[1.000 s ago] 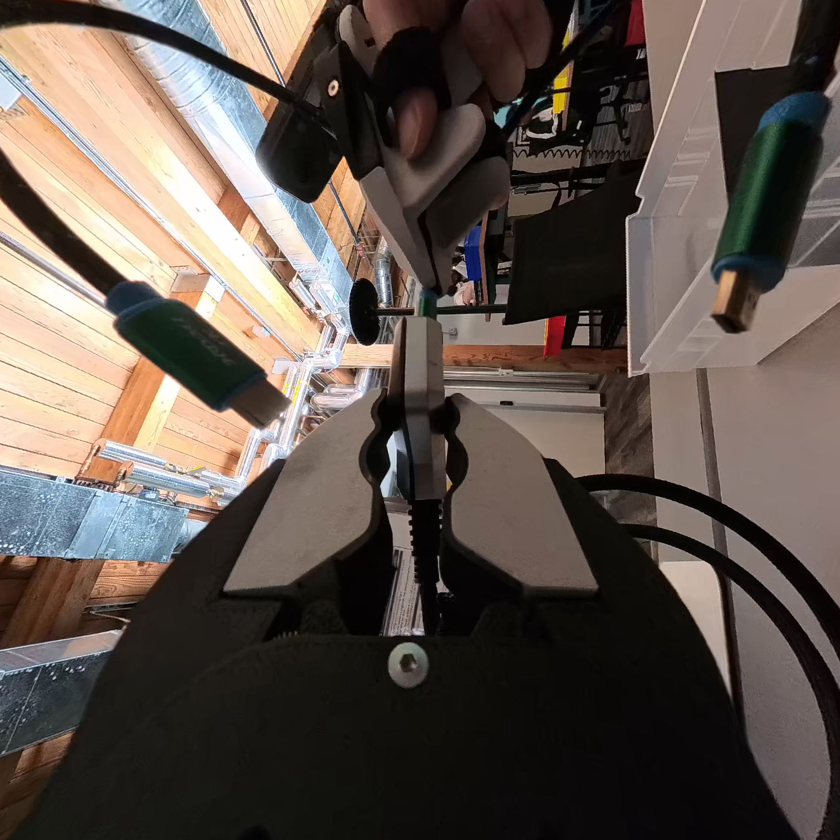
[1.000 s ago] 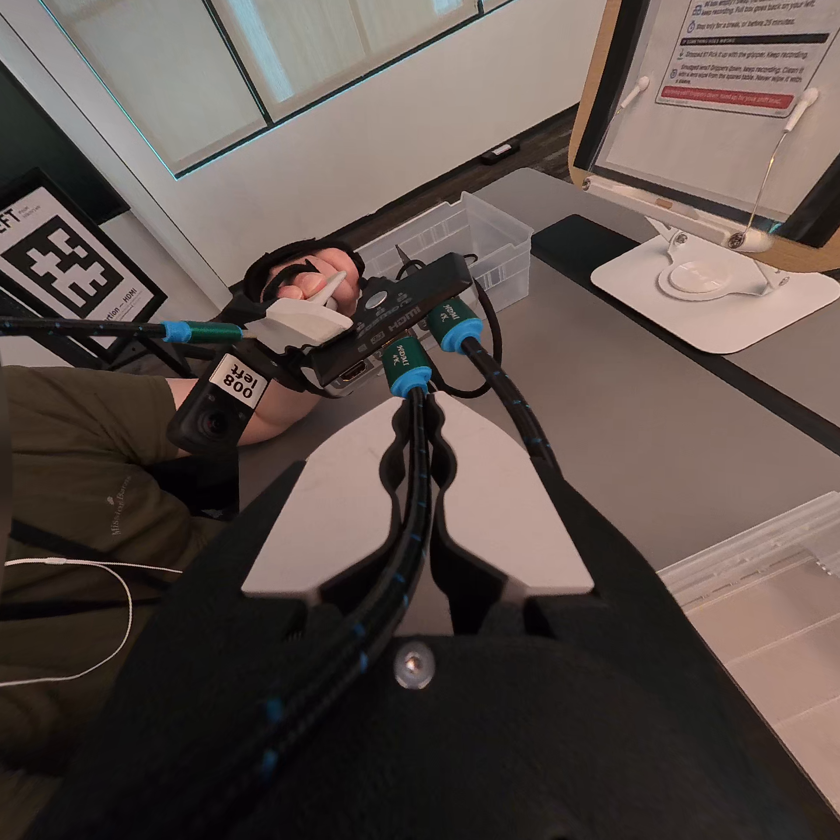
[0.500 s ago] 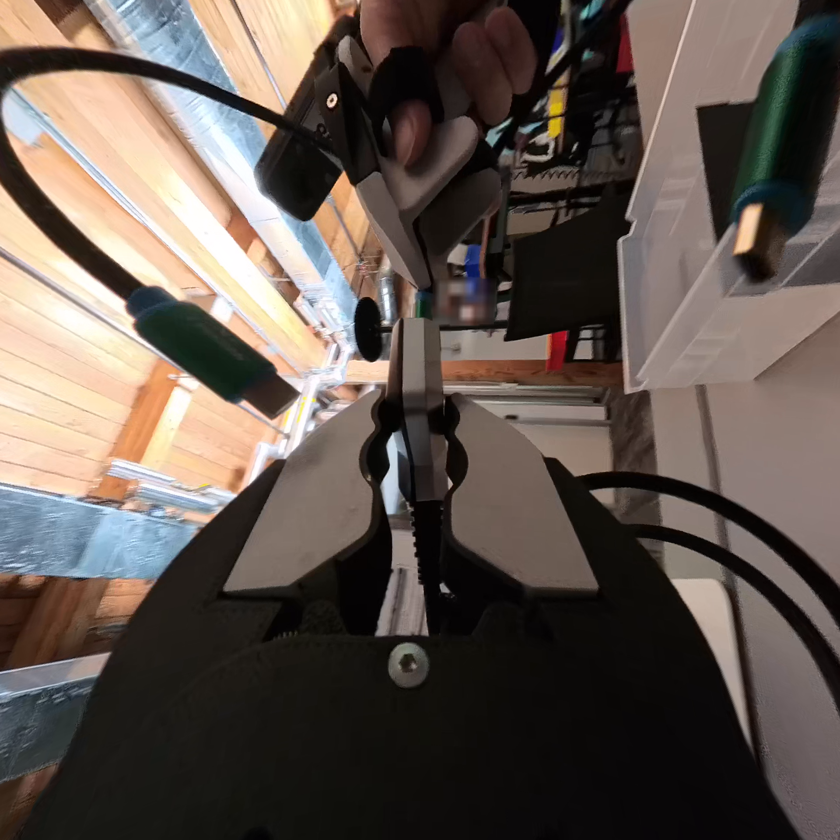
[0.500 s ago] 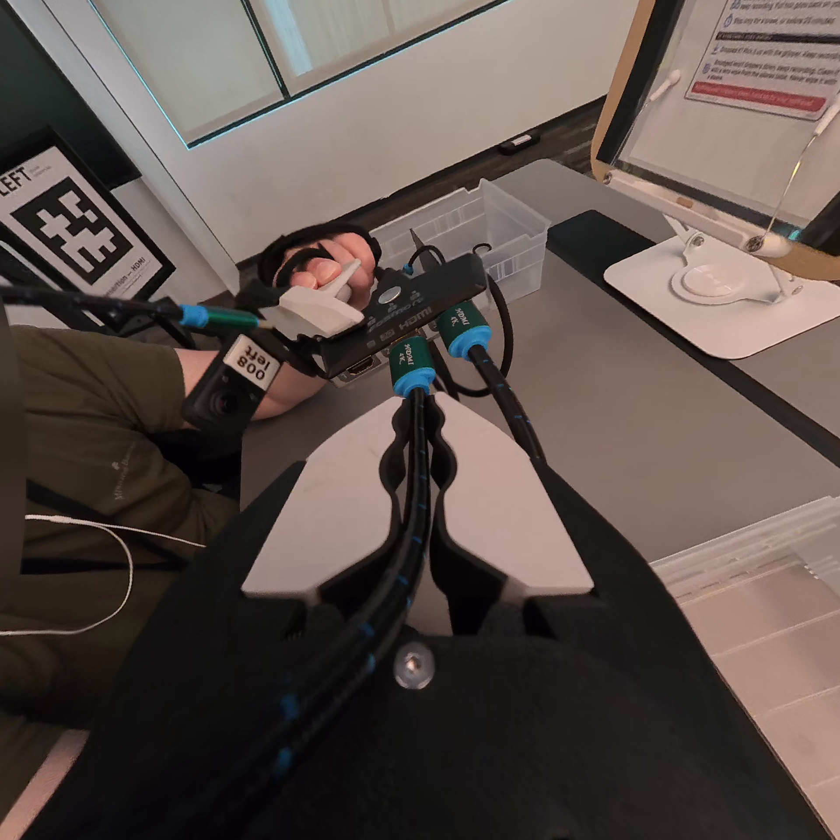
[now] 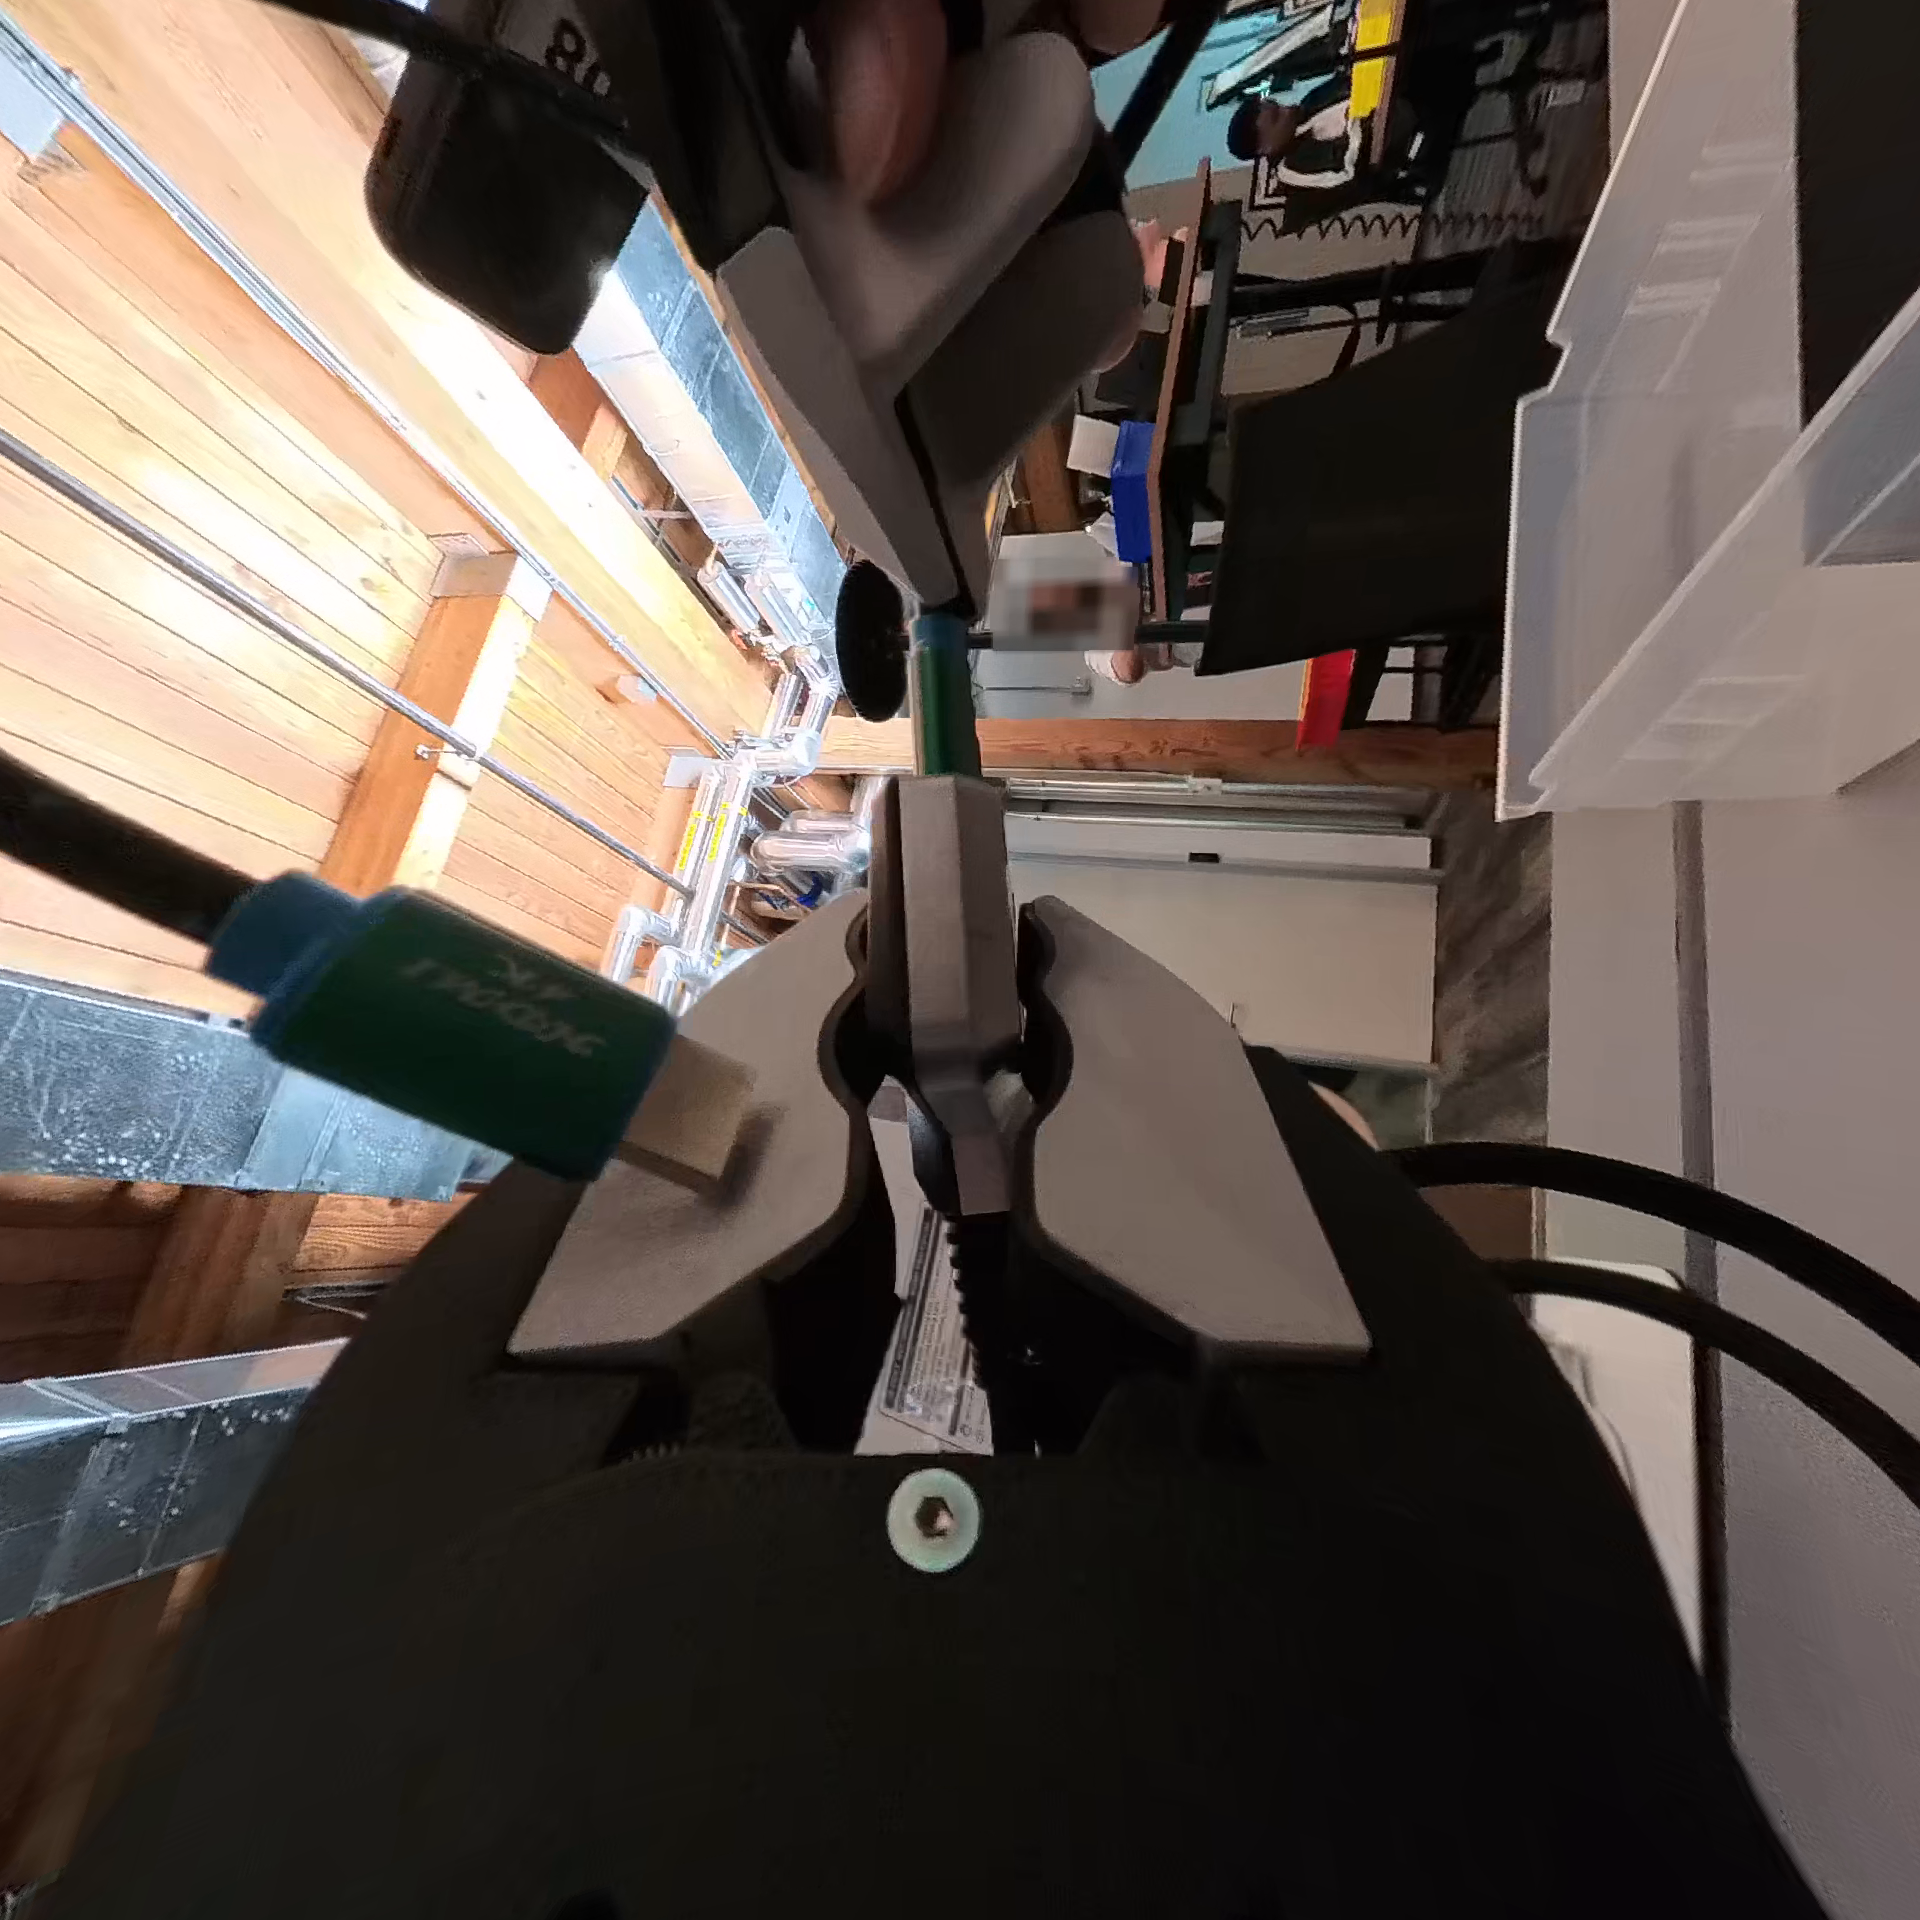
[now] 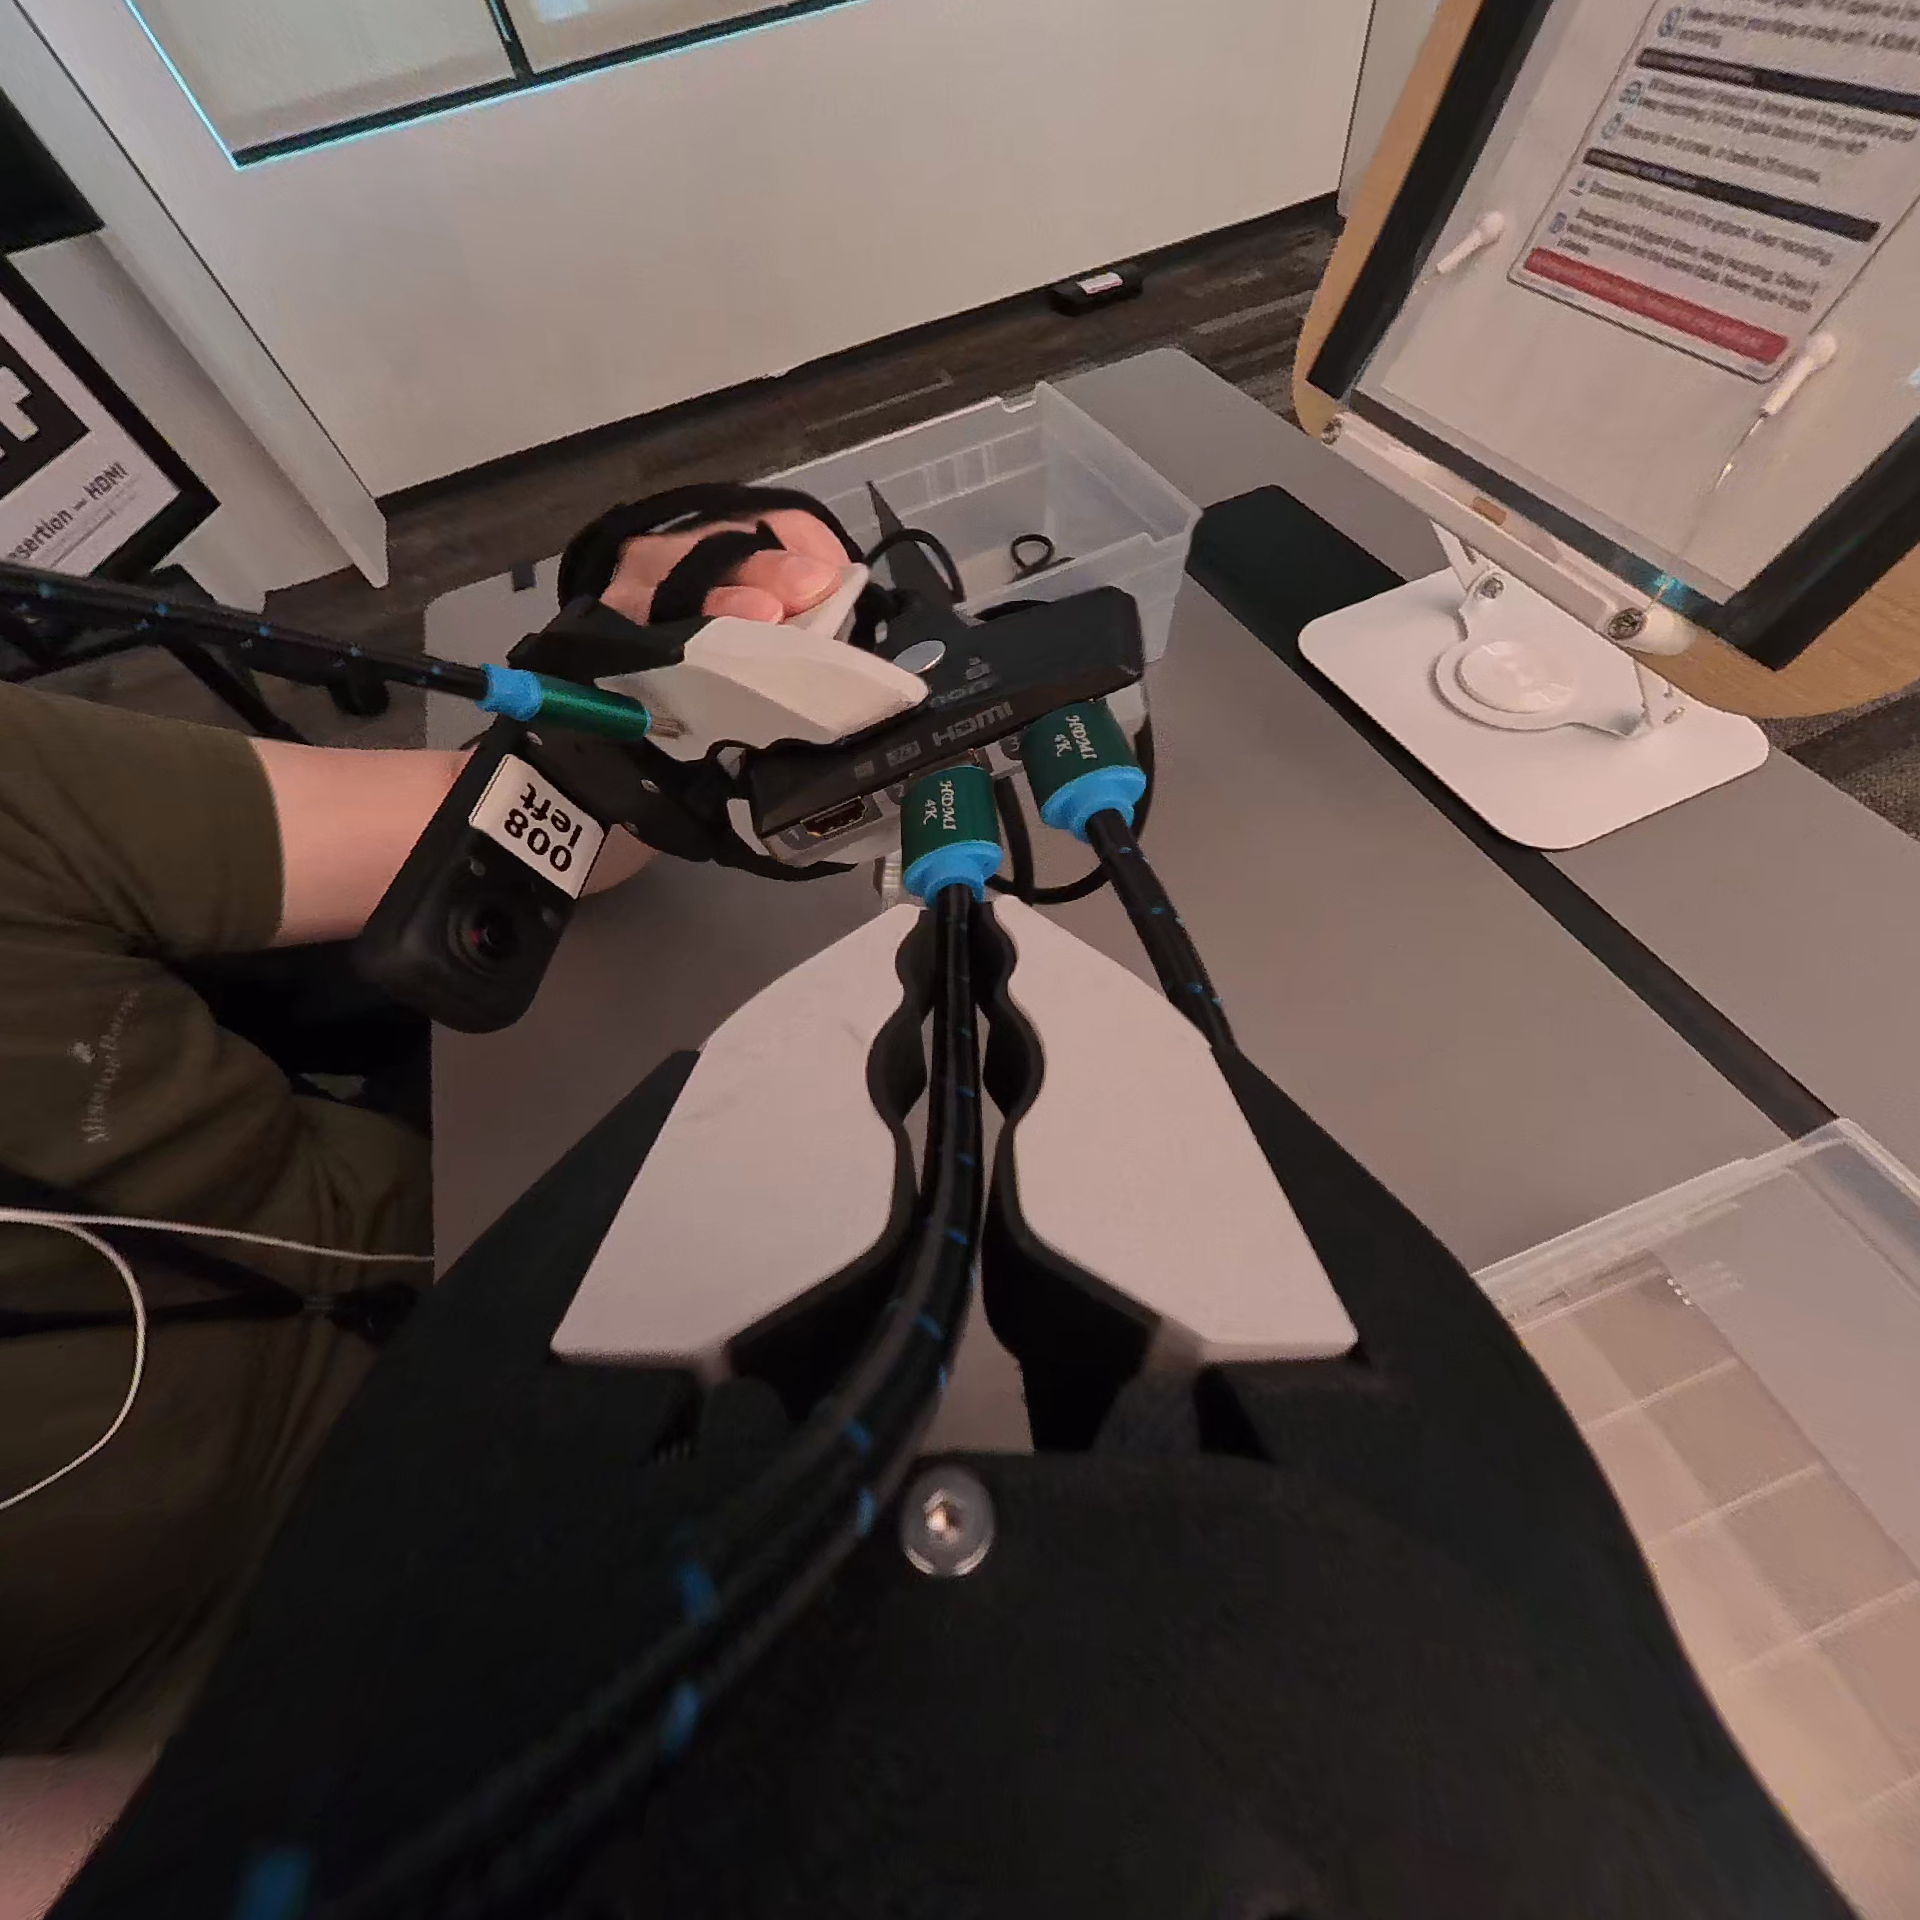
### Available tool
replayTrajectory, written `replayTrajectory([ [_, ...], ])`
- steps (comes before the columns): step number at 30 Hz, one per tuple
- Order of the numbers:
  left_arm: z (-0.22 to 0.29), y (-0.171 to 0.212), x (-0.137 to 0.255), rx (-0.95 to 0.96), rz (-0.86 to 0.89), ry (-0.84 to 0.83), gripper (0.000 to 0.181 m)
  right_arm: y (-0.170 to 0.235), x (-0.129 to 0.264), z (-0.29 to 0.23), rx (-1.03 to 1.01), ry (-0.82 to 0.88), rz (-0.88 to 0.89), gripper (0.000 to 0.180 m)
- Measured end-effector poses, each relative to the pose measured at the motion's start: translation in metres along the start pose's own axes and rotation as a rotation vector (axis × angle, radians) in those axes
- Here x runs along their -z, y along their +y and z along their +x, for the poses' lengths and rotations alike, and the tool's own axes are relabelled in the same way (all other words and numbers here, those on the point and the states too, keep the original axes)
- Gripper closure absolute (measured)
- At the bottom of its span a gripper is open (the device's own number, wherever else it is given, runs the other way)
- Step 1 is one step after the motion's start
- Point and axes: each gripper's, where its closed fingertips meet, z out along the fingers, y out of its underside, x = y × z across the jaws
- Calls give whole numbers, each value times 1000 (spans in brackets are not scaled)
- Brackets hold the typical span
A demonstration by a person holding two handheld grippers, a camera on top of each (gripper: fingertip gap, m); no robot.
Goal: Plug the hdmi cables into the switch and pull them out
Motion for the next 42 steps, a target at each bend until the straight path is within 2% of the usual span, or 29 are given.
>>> replayTrajectory([
  [5,-5,-15,6,-3,59,6,161,1,7,-13,36,-13,-17,173],
  [14,-2,-15,11,5,91,36,162,7,-3,-8,2,-39,-36,172],
  [23,-11,-27,15,22,146,28,161,-2,2,-17,51,-72,15,173],
  [26,-9,-21,12,14,111,75,160,-3,0,-12,42,-53,13,173],
  [31,-22,1,6,2,-7,1,161,-18,-2,-10,82,-25,93,172],
  [36,-33,19,5,90,-77,-28,158,-31,-4,-12,131,4,151,172],
  [42,-46,34,6,215,-155,-53,158,-49,-9,-15,324,89,238,172],
])
